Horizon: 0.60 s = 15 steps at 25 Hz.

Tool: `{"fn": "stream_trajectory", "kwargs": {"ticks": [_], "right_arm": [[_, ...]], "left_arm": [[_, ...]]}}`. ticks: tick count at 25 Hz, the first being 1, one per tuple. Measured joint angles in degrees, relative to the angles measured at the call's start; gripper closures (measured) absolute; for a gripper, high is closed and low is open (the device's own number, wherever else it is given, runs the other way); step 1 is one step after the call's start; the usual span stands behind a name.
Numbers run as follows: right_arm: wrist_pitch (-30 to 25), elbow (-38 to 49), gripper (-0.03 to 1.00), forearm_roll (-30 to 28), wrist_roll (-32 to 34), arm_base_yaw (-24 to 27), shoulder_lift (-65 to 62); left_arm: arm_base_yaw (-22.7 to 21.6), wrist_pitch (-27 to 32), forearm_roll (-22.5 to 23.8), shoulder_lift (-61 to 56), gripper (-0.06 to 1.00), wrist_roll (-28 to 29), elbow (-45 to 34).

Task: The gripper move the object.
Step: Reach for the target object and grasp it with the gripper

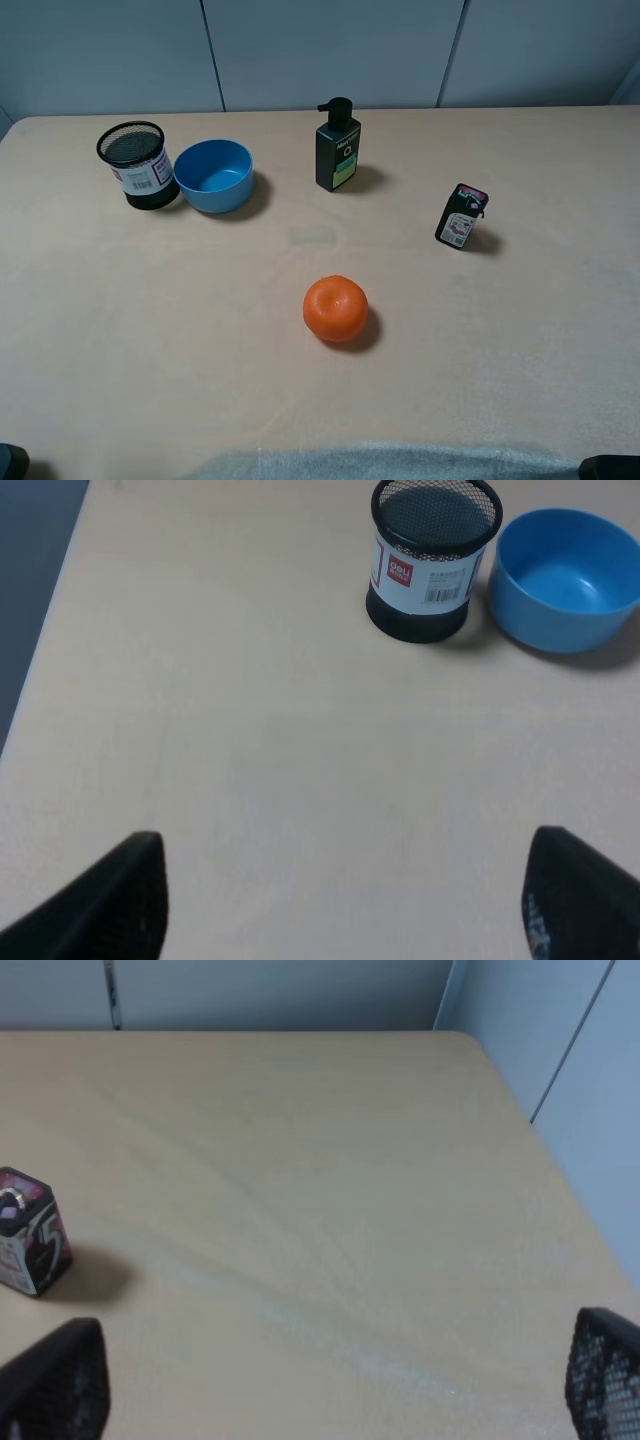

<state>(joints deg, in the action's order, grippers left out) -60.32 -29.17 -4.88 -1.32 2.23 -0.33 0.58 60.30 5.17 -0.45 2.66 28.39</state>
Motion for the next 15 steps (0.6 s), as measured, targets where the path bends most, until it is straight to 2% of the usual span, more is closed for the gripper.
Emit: {"fn": "stream_trajectory", "kwargs": {"ticks": [15], "right_arm": [[0.0,0.0,0.27,0.0,0.0,0.0,0.0]], "left_arm": [[0.0,0.0,0.0,0.0,0.15,0.0,0.0]]}}
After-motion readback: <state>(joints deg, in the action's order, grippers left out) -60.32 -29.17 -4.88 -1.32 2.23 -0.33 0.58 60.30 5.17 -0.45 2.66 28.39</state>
